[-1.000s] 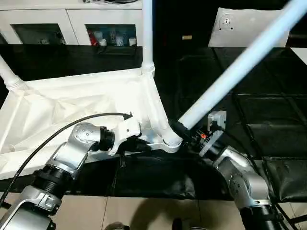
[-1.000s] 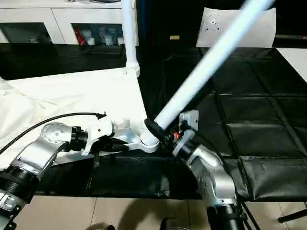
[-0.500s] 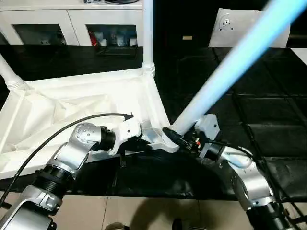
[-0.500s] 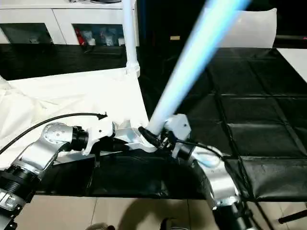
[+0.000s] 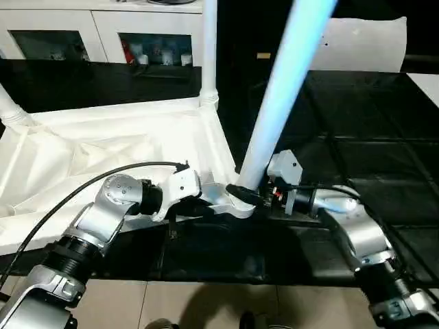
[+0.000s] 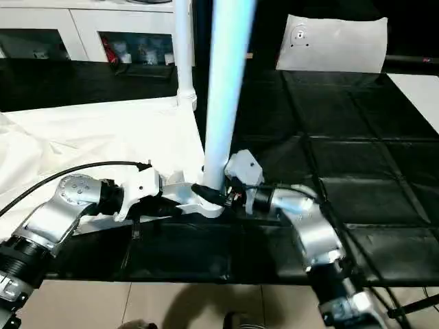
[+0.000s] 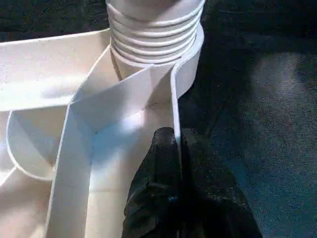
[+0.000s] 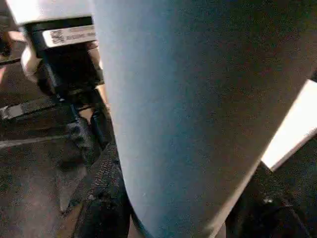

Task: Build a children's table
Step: Insert table leg to table base

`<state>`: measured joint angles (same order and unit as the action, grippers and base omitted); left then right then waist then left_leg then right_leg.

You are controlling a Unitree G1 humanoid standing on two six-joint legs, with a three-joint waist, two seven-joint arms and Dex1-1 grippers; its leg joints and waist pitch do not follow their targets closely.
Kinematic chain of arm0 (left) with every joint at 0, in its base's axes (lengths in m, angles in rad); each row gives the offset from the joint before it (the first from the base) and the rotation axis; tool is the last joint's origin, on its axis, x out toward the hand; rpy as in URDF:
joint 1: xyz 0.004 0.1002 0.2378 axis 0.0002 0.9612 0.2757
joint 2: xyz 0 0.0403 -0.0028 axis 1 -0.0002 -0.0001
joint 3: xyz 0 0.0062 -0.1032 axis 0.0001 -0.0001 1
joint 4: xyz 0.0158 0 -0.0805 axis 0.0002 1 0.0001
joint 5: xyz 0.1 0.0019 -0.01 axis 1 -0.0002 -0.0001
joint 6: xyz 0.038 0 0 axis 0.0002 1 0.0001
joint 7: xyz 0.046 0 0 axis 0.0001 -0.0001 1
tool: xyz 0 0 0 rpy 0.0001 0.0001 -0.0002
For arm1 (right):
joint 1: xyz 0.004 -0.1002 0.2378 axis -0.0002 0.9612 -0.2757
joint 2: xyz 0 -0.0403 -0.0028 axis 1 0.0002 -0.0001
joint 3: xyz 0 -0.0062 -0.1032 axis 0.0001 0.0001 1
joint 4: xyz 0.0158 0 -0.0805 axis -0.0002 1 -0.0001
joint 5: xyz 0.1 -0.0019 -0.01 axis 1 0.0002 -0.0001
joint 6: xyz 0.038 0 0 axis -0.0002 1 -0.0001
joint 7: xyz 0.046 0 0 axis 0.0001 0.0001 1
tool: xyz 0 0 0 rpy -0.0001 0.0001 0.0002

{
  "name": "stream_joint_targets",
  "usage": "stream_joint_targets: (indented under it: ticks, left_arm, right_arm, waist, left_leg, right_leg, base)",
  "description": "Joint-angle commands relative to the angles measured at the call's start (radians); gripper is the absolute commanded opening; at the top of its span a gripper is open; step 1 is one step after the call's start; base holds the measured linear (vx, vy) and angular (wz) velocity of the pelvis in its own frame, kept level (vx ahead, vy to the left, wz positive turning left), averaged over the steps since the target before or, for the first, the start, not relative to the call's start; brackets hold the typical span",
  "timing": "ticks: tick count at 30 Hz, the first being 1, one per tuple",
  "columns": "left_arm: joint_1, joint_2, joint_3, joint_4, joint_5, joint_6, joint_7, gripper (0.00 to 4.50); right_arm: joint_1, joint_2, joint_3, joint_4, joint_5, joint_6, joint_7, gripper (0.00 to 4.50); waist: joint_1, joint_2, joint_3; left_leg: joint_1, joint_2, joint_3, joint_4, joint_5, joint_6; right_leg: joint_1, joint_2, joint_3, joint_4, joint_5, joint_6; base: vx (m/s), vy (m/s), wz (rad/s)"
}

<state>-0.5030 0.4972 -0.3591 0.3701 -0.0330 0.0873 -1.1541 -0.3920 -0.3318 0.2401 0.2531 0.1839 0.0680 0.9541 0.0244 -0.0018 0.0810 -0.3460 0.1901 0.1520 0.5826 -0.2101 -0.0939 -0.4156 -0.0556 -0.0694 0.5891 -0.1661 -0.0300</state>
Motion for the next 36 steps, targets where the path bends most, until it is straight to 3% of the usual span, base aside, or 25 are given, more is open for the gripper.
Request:
stream_joint_targets:
  ticks: [1,4,5,6,8,9,12,13,21,23,26,28,30,32,36]
  left_arm:
    - [-0.049,0.013,0.005,0.024,0.023,-0.038,0.004,0.0]
    - [-0.082,0.012,0.011,0.072,0.037,-0.062,0.021,0.0]
    - [-0.102,0.011,0.012,0.102,0.045,-0.076,0.03,0.0]
    - [-0.119,0.01,0.014,0.128,0.053,-0.088,0.037,0.0]
    - [-0.142,0.009,0.017,0.162,0.066,-0.102,0.051,0.0]
    - [-0.174,0.007,0.023,0.204,0.078,-0.119,0.069,0.0]
    - [-0.208,0.007,0.028,0.25,0.087,-0.134,0.081,0.0]
    - [-0.215,0.009,0.028,0.262,0.087,-0.14,0.079,0.0]
    - [-0.195,0.015,0.019,0.262,0.062,-0.139,0.042,0.0]
    - [-0.136,0.02,0.022,0.187,0.027,-0.09,0.004,0.0]
    - [-0.092,0.025,0.024,0.12,0.009,-0.049,-0.004,0.0]
    - [-0.038,0.024,0.035,0.032,-0.007,0.013,0.024,0.0]
    - [-0.019,0.022,0.04,0.001,-0.011,0.037,0.04,0.0]
    - [0.037,0.013,0.053,-0.103,-0.014,0.113,0.094,0.0]
    - [0.11,-0.002,0.07,-0.254,-0.007,0.235,0.166,0.0]
  right_arm:
    - [0.073,-0.007,0.109,0.105,-0.047,0.108,0.051,1.91]
    - [0.089,0.002,0.104,0.076,-0.025,0.134,0.049,1.91]
    - [0.098,0.005,0.103,0.065,-0.021,0.137,0.045,1.91]
    - [0.106,0.008,0.104,0.054,-0.018,0.14,0.041,1.91]
    - [0.116,0.012,0.103,0.044,-0.016,0.143,0.037,1.91]
    - [0.129,0.017,0.102,0.03,-0.015,0.147,0.033,1.91]
    - [0.144,0.025,0.102,0.015,-0.014,0.15,0.023,1.91]
    - [0.147,0.029,0.101,0.012,-0.013,0.151,0.017,1.91]
    - [0.135,0.057,0.088,0.026,-0.029,0.146,-0.043,1.91]
    - [0.114,0.09,0.072,0.055,-0.05,0.143,-0.104,1.91]
    - [0.095,0.114,0.058,0.081,-0.059,0.136,-0.148,1.91]
    - [0.074,0.144,0.037,0.101,-0.056,0.136,-0.195,1.91]
    - [0.067,0.154,0.028,0.106,-0.052,0.139,-0.212,1.91]
    - [0.052,0.183,0.0,0.111,-0.04,0.14,-0.257,1.91]
    - [0.049,0.215,-0.028,0.103,-0.031,0.14,-0.304,1.91]
  waist:
    - [0.0,0.005,-0.035]
    - [0.003,0.005,-0.032]
    - [0.005,0.003,-0.031]
    - [0.006,0.008,-0.03]
    - [0.007,0.003,-0.031]
    - [0.009,0.01,-0.031]
    - [0.01,0.008,-0.03]
    - [0.009,0.011,-0.03]
    - [0.006,0.007,-0.026]
    - [0.004,0.008,-0.026]
    - [-0.009,0.006,-0.023]
    - [-0.021,0.01,-0.024]
    - [-0.032,0.01,-0.021]
    - [-0.039,0.008,-0.024]
    - [-0.044,0.007,-0.03]
  left_leg:
    - [-0.009,0.033,-0.003,-0.084,-0.247,0.067]
    - [-0.007,0.029,-0.001,-0.086,-0.25,0.067]
    - [-0.001,0.028,-0.001,-0.088,-0.26,0.063]
    - [0.001,0.028,-0.002,-0.089,-0.267,0.06]
    - [0.004,0.028,-0.001,-0.091,-0.268,0.058]
    - [0.009,0.029,-0.001,-0.093,-0.272,0.056]
    - [0.01,0.029,-0.002,-0.095,-0.279,0.054]
    - [0.003,0.031,-0.005,-0.098,-0.273,0.049]
    - [0.004,0.033,-0.006,-0.1,-0.296,0.046]
    - [0.001,0.036,-0.009,-0.102,-0.293,0.037]
    - [0.0,0.035,-0.011,-0.104,-0.31,0.032]
    - [-0.007,0.039,-0.015,-0.106,-0.31,0.028]
    - [-0.004,0.036,-0.012,-0.105,-0.319,0.033]
    - [-0.011,0.042,-0.013,-0.106,-0.302,0.03]
    - [-0.012,0.038,0.0,-0.1,-0.231,0.045]
  right_leg:
    - [0.044,-0.076,0.056,-0.096,-0.462,-0.125]
    - [0.045,-0.075,0.055,-0.1,-0.485,-0.12]
    - [0.044,-0.076,0.054,-0.106,-0.529,-0.103]
    - [0.042,-0.077,0.054,-0.108,-0.543,-0.098]
    - [0.044,-0.077,0.053,-0.113,-0.564,-0.084]
    - [0.044,-0.079,0.052,-0.116,-0.576,-0.081]
    - [0.042,-0.079,0.052,-0.122,-0.596,-0.071]
    - [0.048,-0.081,0.051,-0.116,-0.574,-0.078]
    - [0.044,-0.085,0.053,-0.119,-0.599,-0.086]
    - [0.045,-0.09,0.055,-0.114,-0.606,-0.09]
    - [0.042,-0.087,0.054,-0.116,-0.614,-0.085]
    - [0.046,-0.089,0.055,-0.107,-0.589,-0.1]
    - [0.041,-0.084,0.056,-0.109,-0.573,-0.108]
    - [0.048,-0.088,0.059,-0.098,-0.533,-0.129]
    - [0.05,-0.078,0.061,-0.089,-0.401,-0.168]
  base:
    - [0.0,0.0,0.0]
    - [0.0,0.0,0.0]
    - [0.0,0.0,0.0]
    - [0.0,0.0,0.0]
    - [0.0,0.0,0.0]
    - [0.0,0.0,0.0]
    - [0.0,0.0,0.0]
    - [0.0,0.0,0.0]
    - [0.0,0.0,0.0]
    - [0.0,0.0,0.0]
    - [0.0,0.0,0.0]
    - [0.0,0.0,0.0]
    - [0.0,0.0,0.0]
    - [0.0,0.0,0.0]
    - [0.0,0.0,0.0]
